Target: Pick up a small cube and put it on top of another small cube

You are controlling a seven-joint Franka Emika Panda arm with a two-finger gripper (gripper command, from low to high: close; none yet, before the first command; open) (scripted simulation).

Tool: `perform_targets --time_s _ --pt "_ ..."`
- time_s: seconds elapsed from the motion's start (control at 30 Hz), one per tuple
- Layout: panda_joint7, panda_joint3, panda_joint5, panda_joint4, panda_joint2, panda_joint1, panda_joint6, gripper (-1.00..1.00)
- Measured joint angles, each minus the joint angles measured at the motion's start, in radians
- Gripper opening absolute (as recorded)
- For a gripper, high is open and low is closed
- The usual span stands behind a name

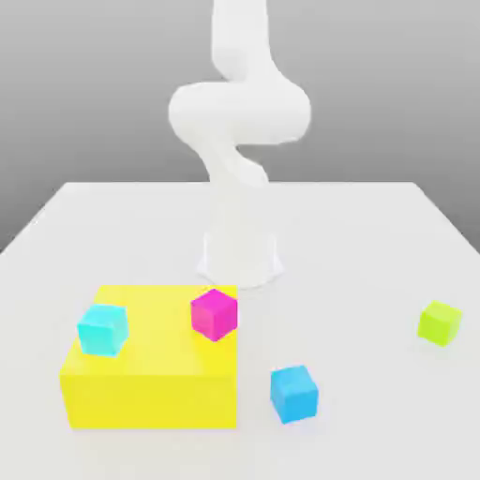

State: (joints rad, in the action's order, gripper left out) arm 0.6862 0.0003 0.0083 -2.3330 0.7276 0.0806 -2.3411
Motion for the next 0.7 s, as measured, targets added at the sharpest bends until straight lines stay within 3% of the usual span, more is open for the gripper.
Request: perform_targets --time_s 0.37,0.7 --pt "-0.508 0.025 0.037 -0.147 -0.324 0.345 -0.183 0.0" --pt "-0.946 0.126 0.048 -0.278 -0.612 0.58 -0.347 0.0"
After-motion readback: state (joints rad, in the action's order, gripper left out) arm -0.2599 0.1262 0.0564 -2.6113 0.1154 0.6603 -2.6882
